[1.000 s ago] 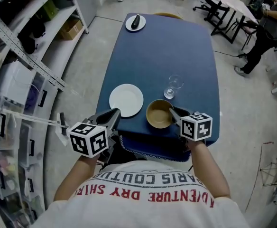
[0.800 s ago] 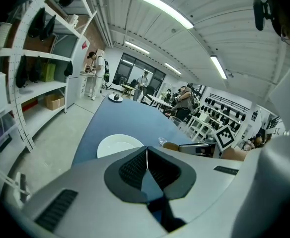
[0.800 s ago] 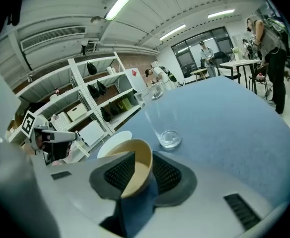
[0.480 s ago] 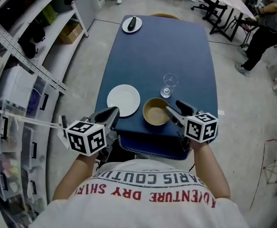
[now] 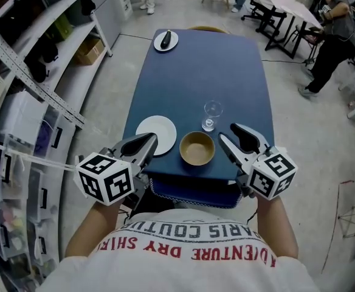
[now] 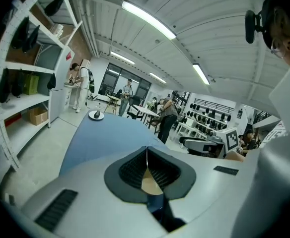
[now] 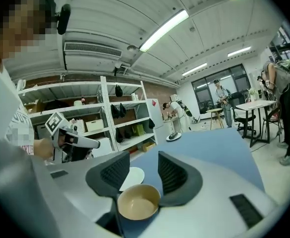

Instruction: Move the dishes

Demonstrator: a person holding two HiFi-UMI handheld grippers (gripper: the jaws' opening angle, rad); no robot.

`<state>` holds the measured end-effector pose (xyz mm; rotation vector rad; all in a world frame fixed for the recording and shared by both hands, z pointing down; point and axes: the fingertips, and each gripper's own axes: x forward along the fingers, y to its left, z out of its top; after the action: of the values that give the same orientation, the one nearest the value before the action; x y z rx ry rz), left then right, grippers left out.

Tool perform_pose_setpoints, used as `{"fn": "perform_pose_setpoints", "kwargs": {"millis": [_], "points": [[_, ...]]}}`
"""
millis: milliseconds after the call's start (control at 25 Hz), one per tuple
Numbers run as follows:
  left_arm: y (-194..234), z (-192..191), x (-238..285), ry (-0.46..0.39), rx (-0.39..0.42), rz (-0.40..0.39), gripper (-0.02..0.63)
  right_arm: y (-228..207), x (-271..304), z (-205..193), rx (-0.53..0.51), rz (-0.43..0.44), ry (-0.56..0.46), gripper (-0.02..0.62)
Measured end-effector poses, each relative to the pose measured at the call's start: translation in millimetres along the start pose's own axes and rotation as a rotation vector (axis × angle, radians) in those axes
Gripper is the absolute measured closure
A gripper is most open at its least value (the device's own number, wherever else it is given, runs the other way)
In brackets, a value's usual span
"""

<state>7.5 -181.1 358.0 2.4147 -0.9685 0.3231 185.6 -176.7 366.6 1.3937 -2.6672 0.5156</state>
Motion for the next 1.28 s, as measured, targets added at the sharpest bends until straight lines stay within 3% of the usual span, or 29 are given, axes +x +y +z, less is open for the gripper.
{"fn": "perform_pose_setpoints", "kwargs": {"millis": [200,400,600,1280], "points": [[-18.4,20.6,-7.7,-0.059,0.012,-0.035,0.577,14.3,-7.4,24.7,-0.014,0.028,-0.061,0.502],[-36.7,27.7,-14.5,-0.077,0.029,-0.074,0.577,29.6,-18.0,35.6,-0.024,0.073,-0.088,0.543],[-45.7,26.0,-12.1,-0.074,0.062,-0.079,0.577,22.2,-23.1,29.2,-0.011,0.054,-0.082,0.565],[-32.6,25.1,-18.6,-0.095,0.035,-0.068,0.578,43.7,-15.4,38.1,0.015,0.154,-0.112,0.572]]}}
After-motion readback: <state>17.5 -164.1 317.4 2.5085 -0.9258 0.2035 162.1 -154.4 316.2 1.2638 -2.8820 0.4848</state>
